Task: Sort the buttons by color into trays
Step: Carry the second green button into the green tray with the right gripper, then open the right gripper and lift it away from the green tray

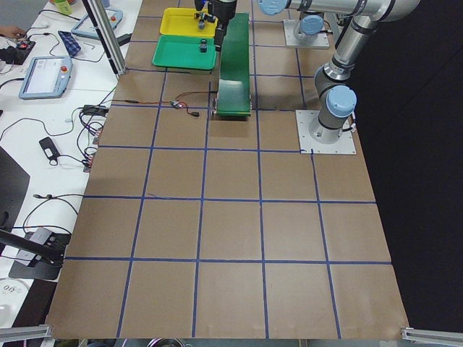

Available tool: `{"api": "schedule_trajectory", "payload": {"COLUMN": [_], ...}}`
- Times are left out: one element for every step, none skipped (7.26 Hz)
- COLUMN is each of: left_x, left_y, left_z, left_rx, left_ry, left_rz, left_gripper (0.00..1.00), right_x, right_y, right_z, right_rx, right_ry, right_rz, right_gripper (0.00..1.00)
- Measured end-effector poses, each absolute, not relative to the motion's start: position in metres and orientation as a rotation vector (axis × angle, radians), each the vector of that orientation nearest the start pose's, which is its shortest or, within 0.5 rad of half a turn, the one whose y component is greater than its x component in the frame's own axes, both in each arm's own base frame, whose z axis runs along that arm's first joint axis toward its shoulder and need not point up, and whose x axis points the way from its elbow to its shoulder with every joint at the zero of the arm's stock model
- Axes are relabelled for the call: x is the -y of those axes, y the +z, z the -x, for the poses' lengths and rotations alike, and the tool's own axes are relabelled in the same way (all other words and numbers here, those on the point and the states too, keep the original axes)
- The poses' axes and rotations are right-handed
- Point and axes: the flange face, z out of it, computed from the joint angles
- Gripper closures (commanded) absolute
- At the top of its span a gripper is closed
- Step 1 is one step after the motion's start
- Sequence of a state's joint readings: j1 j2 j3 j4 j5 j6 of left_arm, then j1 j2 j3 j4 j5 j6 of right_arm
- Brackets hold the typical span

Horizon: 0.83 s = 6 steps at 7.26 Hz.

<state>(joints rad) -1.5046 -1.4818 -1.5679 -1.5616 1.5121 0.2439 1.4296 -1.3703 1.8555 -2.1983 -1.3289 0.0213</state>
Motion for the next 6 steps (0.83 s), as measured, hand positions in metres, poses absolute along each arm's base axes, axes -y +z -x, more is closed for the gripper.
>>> {"api": "schedule_trajectory", "payload": {"left_x": [0.47, 0.47, 0.47, 0.47, 0.47, 0.47], "left_y": [0.533, 0.533, 0.533, 0.533, 0.533, 0.533], "left_z": [0.108, 0.108, 0.108, 0.108, 0.108, 0.108], "left_rx": [-3.166, -3.167, -3.167, -3.166, -3.166, -3.166], "left_ry": [-0.173, -0.174, -0.174, -0.174, -0.173, -0.173], "left_rz": [-0.286, -0.285, -0.285, -0.285, -0.285, -0.285], "left_gripper": [0.0, 0.0, 0.0, 0.0, 0.0, 0.0], "right_x": [0.591, 0.622, 0.651, 0.669, 0.679, 0.683], "right_y": [0.328, 0.34, 0.345, 0.339, 0.327, 0.321], "right_z": [-0.098, -0.124, -0.148, -0.164, -0.173, -0.178], "right_rx": [-2.895, -2.92, -2.962, -2.981, -2.988, -2.99], "right_ry": [-0.282, -0.32, -0.328, -0.315, -0.293, -0.28], "right_rz": [-0.15, -0.088, -0.035, -0.002, 0.015, 0.025], "right_gripper": [0.46, 0.29, 0.0, 0.0, 0.0, 0.0]}}
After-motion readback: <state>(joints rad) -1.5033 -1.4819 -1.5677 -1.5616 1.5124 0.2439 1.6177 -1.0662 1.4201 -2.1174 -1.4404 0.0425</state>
